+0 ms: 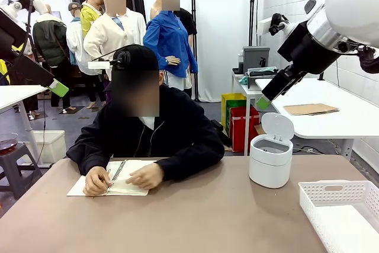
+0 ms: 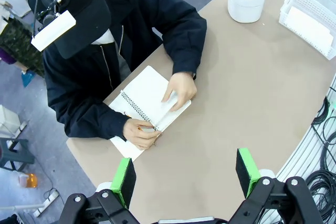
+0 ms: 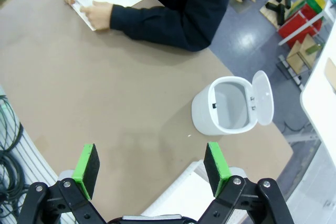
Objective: Sort the paper based on its condition.
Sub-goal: If a person hands you a paper, place it in the Organizing basket , and if it's crumpled, put it in the Trash can.
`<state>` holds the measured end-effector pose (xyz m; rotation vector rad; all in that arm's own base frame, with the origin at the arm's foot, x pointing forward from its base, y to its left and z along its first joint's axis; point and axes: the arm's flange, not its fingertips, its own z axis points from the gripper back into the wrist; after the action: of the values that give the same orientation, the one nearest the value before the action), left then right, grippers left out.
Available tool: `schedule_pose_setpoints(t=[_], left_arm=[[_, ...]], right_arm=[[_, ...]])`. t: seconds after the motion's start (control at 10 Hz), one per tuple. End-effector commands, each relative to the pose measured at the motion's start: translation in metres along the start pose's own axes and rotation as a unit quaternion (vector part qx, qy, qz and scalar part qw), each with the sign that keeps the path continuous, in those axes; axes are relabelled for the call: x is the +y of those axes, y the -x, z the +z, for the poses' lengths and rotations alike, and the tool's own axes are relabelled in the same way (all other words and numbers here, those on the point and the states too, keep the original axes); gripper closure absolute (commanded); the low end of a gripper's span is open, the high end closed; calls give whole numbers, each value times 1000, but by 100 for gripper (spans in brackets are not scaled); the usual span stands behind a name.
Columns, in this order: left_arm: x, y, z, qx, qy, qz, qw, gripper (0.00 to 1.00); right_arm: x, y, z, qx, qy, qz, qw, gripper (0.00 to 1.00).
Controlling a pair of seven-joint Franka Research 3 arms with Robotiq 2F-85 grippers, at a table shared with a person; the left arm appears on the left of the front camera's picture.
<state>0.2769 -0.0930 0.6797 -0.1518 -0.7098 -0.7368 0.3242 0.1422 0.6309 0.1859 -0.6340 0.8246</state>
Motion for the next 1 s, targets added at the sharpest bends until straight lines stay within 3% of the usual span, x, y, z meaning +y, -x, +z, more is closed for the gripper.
schedule_pose_setpoints(t=[0.0, 0.9], left_arm=[[0, 0, 0, 0, -1, -1, 1000, 0], [0, 0, 0, 0, -1, -1, 1000, 0]], right_arm=[[2, 0, -1, 6, 3, -6, 1000, 0], [2, 0, -1, 6, 3, -6, 1000, 0]])
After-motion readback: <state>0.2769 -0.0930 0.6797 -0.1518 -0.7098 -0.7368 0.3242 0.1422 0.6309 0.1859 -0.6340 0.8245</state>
